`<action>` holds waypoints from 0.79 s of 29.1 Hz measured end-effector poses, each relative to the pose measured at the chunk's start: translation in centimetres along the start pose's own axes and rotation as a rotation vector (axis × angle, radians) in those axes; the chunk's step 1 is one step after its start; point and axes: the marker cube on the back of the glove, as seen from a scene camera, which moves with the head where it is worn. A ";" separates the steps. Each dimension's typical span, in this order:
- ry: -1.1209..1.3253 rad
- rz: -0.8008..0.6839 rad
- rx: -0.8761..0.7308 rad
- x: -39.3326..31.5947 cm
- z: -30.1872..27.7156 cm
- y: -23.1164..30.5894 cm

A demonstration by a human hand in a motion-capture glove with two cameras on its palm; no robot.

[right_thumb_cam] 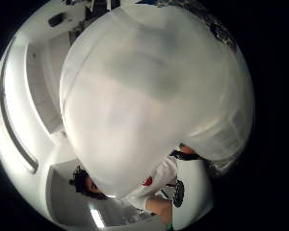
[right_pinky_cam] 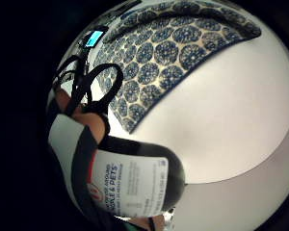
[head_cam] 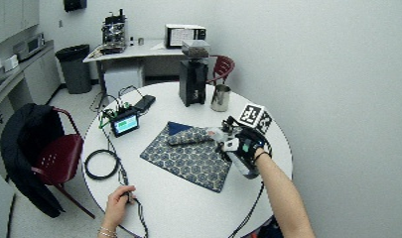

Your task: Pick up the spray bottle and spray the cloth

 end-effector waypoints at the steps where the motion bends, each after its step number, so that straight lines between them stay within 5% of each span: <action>1: -0.005 -0.006 0.005 -0.1 -0.4 0.2; 7: 0.022 -0.084 0.078 -5.6 -4.4 1.8; 16: 0.033 -0.004 -0.026 -3.1 1.3 -2.0; 23: 0.014 -0.120 0.091 -7.7 -2.9 -0.9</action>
